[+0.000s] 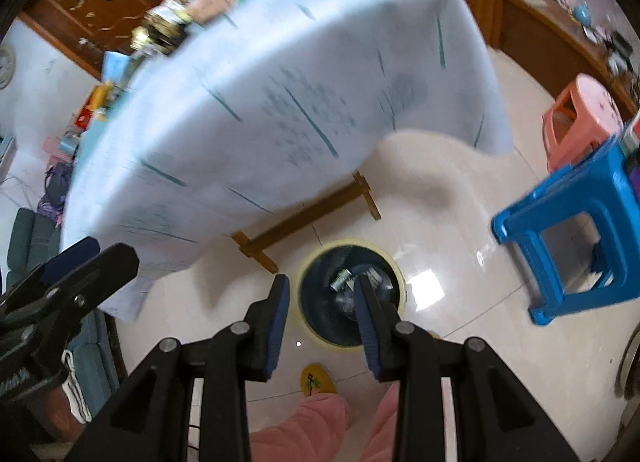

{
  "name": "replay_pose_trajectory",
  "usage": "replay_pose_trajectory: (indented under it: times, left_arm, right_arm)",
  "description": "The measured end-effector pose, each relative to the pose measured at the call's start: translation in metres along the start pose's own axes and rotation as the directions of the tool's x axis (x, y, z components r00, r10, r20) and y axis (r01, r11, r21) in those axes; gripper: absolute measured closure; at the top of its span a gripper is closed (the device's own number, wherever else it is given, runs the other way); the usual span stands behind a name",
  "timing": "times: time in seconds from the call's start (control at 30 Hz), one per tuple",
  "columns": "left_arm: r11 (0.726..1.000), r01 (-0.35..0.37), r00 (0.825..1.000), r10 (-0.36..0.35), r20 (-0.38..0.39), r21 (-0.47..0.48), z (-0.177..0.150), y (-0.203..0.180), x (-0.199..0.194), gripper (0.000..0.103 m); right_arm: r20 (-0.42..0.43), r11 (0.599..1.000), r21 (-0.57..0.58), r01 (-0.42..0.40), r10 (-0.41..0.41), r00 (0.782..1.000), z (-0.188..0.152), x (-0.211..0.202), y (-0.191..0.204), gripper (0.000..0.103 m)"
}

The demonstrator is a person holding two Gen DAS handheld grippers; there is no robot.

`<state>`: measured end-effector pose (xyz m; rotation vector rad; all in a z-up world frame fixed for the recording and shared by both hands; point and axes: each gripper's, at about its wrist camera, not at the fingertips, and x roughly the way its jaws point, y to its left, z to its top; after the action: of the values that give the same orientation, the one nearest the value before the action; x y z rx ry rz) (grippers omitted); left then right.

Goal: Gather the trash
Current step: 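Raise both tools back over the table toward the remaining wrappers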

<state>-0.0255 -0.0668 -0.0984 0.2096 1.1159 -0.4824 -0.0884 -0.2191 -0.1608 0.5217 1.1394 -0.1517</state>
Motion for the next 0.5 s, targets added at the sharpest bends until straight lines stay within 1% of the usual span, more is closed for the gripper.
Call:
replay_pose_trajectory:
  times: [0.03,0.13,0.23,0.33,0.5]
  left_arm:
    - [1.0,-0.014,1.0,0.014,0.018,0.001,0.005,0.0,-0.014,0.019]
    - [0.999,-0.046,0.998,0.047,0.053,-0.006,0.016,0.003,-0.039,0.019]
    - [0.996,-0.078,0.992,0.081,0.101,-0.031,0.027,0.006,-0.065,0.019]
    - [0.995,-0.086,0.987,0.093,0.134,-0.057,0.04,0.01,-0.085,0.019]
    - [0.988,-0.104,0.978,0.123,0.169,-0.117,0.055,0.017,-0.105,0.019]
  right_arm:
    - [0.01,1.0,-0.015,-0.005,0.005,1.0,0.004,-0.012,0.004,0.07]
    - [0.053,0.998,-0.063,-0.015,0.018,0.998,0.018,-0.047,0.018,0.07]
    - [0.09,0.994,-0.11,-0.017,0.027,0.996,0.032,-0.074,0.03,0.07]
    - [0.121,0.988,-0.152,-0.021,0.04,0.992,0.045,-0.095,0.04,0.07]
    - [0.173,0.973,-0.23,-0.027,0.069,0.982,0.073,-0.116,0.055,0.07]
